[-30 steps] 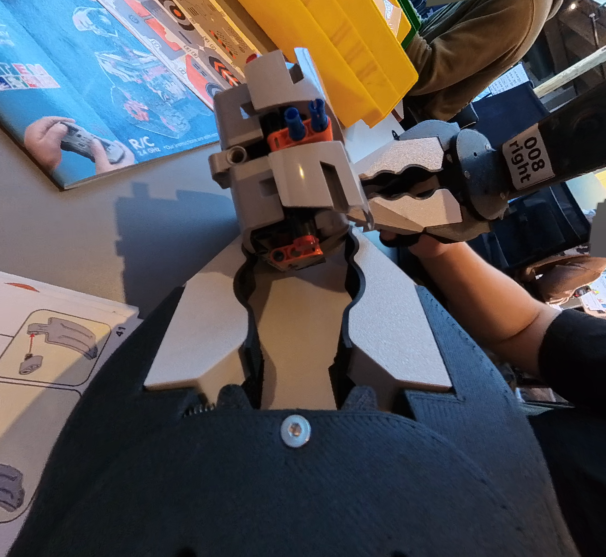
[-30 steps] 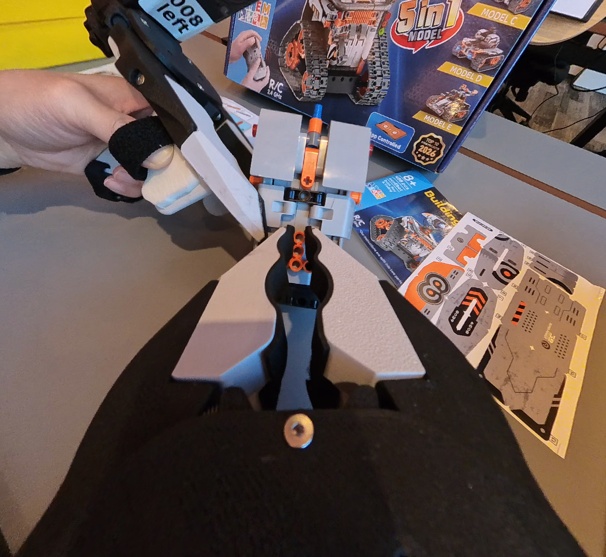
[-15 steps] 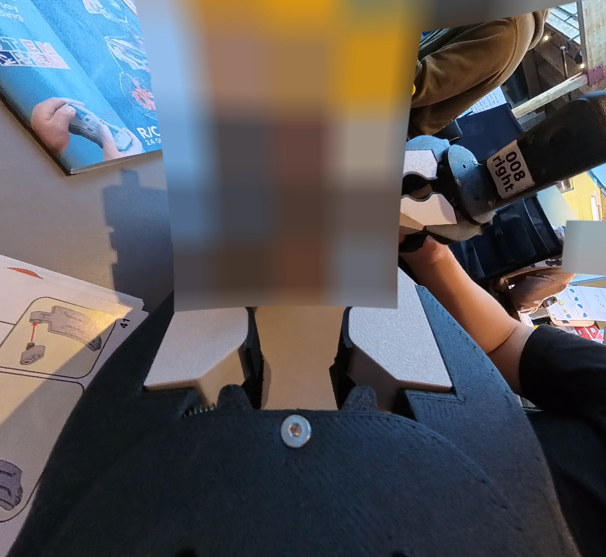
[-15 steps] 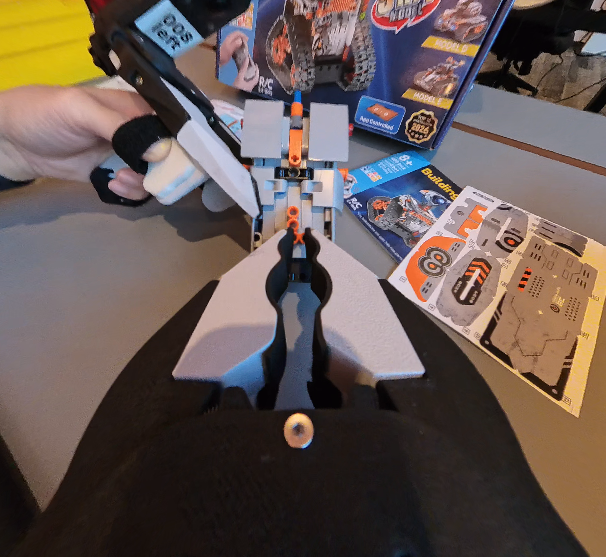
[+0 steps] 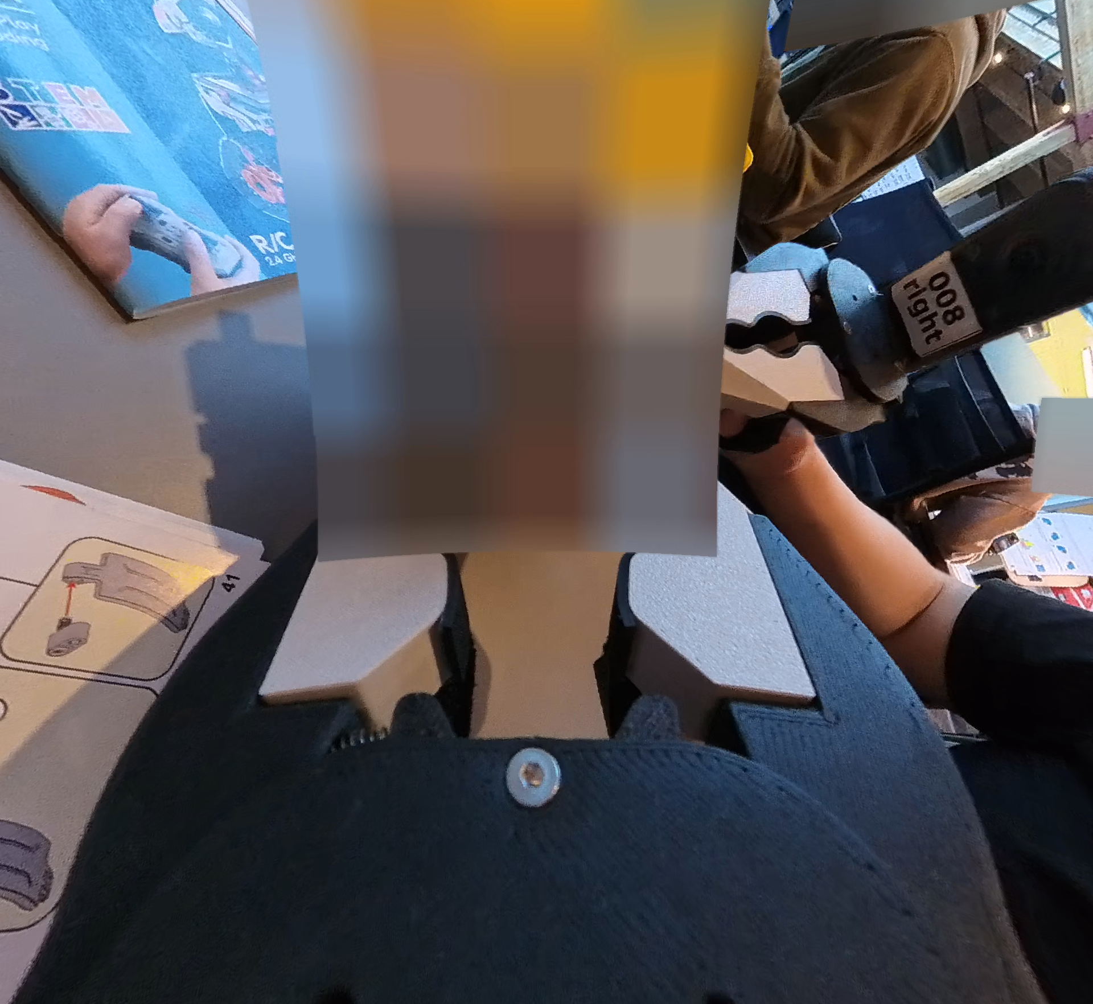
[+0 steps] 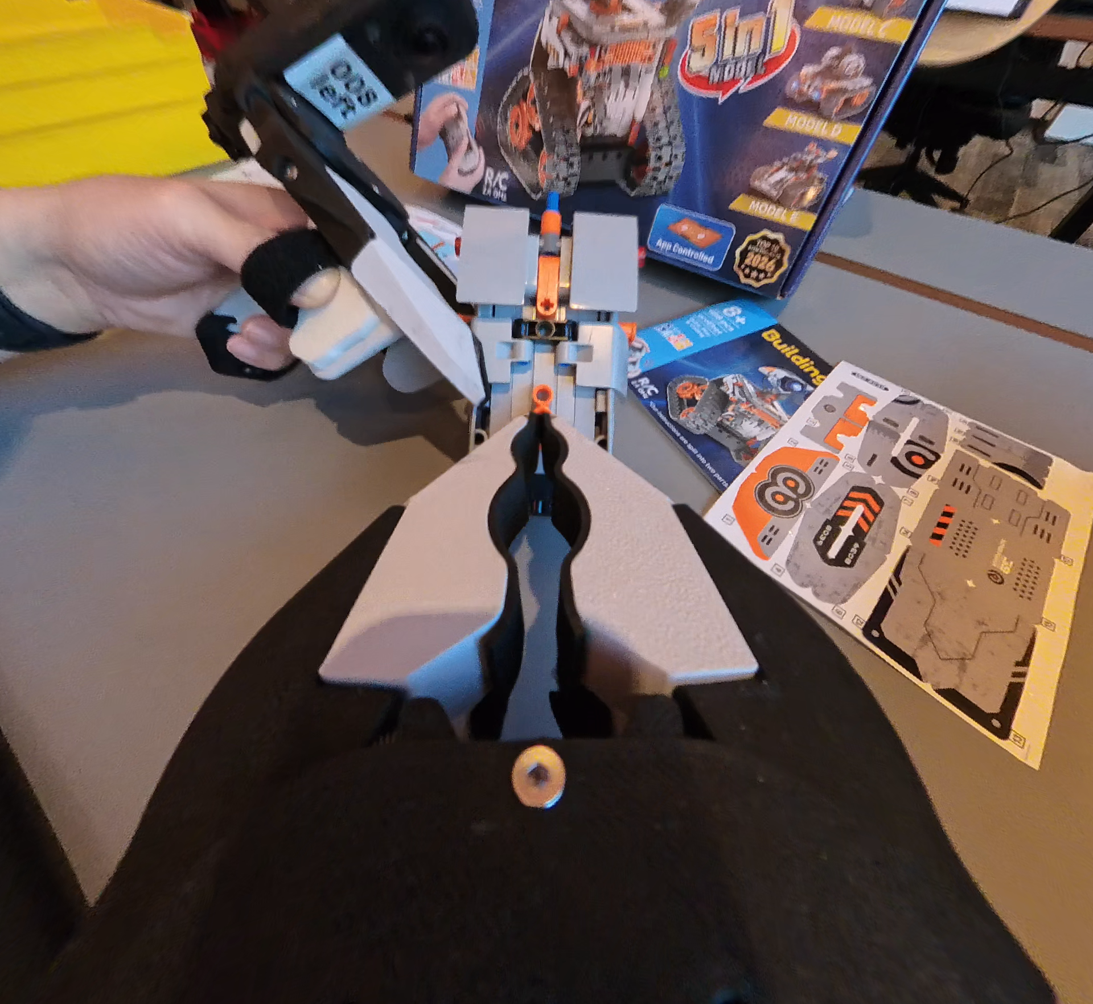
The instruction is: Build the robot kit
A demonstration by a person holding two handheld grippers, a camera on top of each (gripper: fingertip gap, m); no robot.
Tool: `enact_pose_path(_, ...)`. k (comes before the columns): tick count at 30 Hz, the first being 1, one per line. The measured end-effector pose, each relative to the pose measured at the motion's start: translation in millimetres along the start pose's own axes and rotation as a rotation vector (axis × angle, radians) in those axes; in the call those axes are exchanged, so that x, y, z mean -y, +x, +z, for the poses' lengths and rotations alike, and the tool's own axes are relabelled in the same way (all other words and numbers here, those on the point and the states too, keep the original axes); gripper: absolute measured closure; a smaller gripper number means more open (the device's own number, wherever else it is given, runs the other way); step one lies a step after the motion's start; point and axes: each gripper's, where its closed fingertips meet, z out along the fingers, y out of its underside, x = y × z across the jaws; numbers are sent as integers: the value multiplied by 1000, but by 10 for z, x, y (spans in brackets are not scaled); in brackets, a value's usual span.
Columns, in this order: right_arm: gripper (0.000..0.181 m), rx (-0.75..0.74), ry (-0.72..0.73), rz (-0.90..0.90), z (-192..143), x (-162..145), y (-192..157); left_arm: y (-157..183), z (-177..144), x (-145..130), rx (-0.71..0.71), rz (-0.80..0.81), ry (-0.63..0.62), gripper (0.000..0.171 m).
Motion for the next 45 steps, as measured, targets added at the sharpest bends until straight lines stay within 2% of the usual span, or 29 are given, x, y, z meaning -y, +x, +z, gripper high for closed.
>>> enact_pose_path(3, 181, -6, -74, -14, 49, -143, 5, -7, -7, 4, 3, -6, 2, 121)
enact_pose_path(15, 181, -8, -22, 10, 19, -52, 37, -2, -2, -5, -7, -23, 0, 121)
enact_pose_path(17, 168, -24, 34, 43, -30, 37, 74, -7, -5, -5, -12, -36, 4, 121)
enact_pose_path(19, 149, -28, 18, 72, -10, -12, 92, -9, -6, -7, -15, -41, 4, 120)
enact_pose_path(24, 159, -13, -30, 40, 59, -83, 37, -11, -6, -7, -20, -45, 1, 120)
enact_pose_path(34, 152, 58, -33, 135, 88, -125, -7, -13, 9, -6, -30, -68, 4, 120)
enact_pose_path(36, 151, 50, -44, 112, 105, -136, -22, -11, 9, -9, -30, -70, 4, 120)
enact_pose_path(38, 160, 11, -60, 81, 108, -151, 17, -6, 12, -14, -30, -68, 2, 120)
enact_pose_path(45, 160, -6, -83, 43, 102, -168, 23, 3, 17, -10, -14, -56, 2, 120)
